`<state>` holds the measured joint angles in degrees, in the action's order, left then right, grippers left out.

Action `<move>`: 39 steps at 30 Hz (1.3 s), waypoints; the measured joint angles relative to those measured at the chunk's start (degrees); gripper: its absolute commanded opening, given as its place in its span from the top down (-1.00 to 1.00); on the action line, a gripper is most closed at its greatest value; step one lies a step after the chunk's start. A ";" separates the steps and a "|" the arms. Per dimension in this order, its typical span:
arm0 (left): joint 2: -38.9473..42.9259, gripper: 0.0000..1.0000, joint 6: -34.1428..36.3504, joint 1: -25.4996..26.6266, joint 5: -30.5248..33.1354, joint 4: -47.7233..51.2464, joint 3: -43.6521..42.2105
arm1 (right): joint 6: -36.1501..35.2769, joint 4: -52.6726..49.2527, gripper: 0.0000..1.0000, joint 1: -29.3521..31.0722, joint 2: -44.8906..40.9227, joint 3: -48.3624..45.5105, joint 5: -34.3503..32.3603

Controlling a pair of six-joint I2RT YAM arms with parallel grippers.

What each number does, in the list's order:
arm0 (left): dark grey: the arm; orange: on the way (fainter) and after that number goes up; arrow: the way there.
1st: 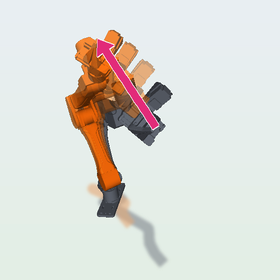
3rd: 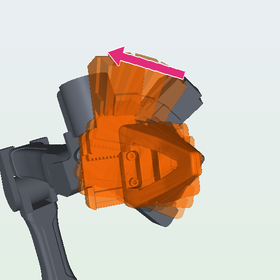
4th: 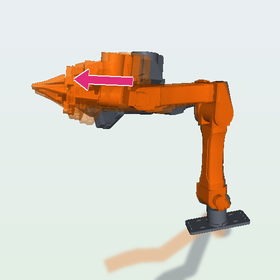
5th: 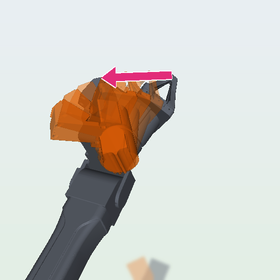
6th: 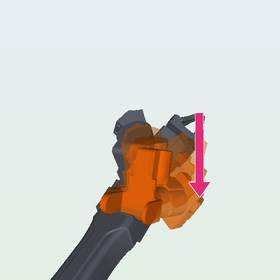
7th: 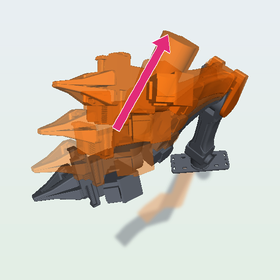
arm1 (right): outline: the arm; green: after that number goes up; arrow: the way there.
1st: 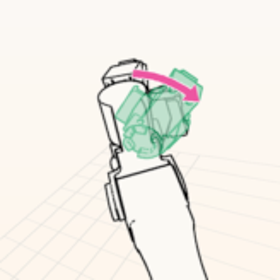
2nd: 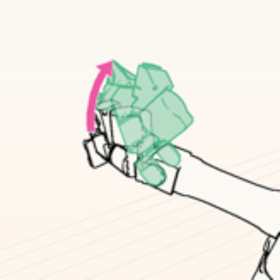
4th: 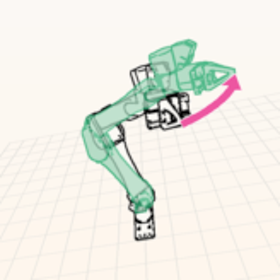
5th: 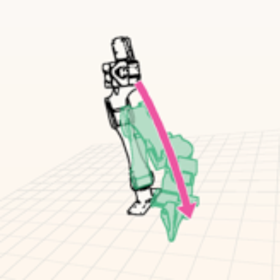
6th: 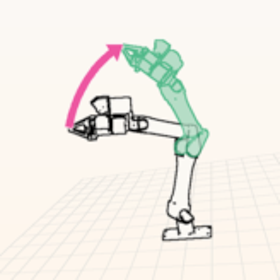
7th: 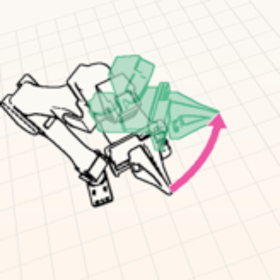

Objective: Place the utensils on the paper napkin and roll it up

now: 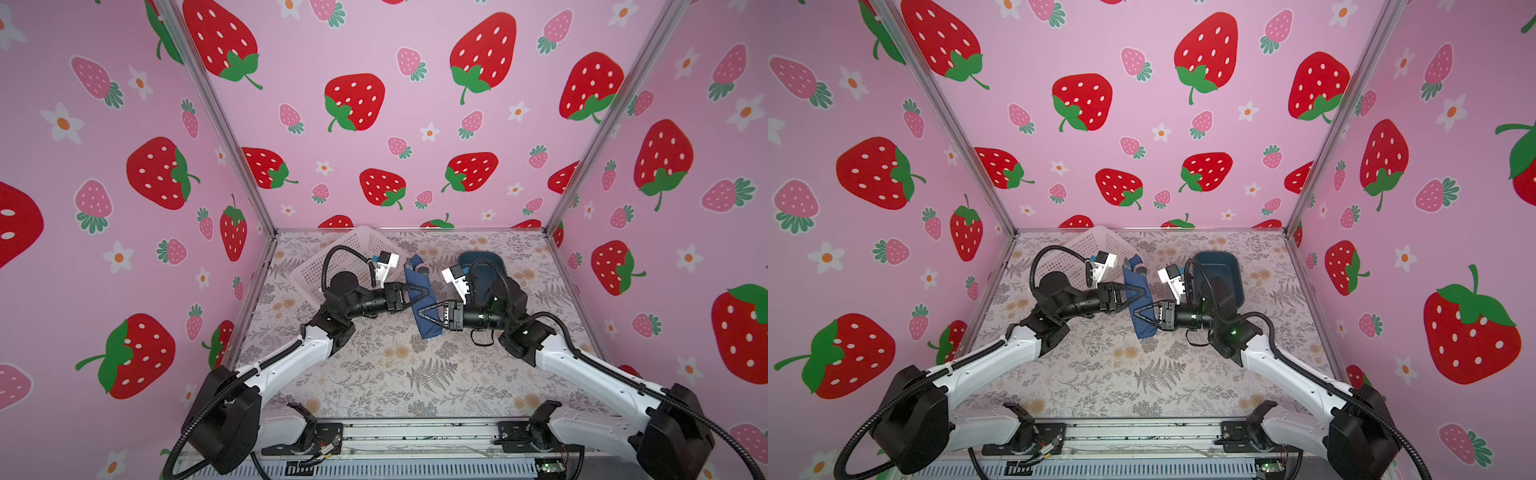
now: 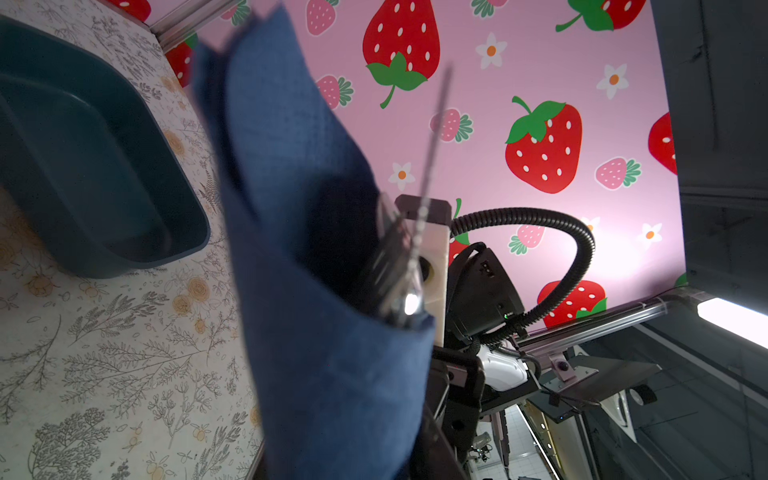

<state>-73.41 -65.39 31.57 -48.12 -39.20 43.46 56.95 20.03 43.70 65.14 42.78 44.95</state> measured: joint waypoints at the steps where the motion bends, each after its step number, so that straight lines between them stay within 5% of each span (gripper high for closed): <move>1: 0.02 0.18 0.39 0.09 0.04 0.37 0.00 | -0.02 0.00 0.69 0.00 0.00 0.00 -0.02; 8: 0.02 0.15 1.16 1.49 0.04 0.94 0.00 | 0.04 0.31 0.69 0.00 0.00 0.00 -0.04; 23: 0.31 0.58 1.64 1.81 0.11 1.33 0.00 | 0.31 1.57 0.52 -0.13 -0.59 -1.18 -0.04; 39: 0.31 0.65 0.15 1.81 -0.50 -0.94 0.00 | 2.93 5.73 0.22 -0.85 -1.77 -1.84 2.32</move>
<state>-73.10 -65.23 33.39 -48.62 -40.14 43.46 59.88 25.76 42.85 63.37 40.95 47.27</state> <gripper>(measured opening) 0.177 0.391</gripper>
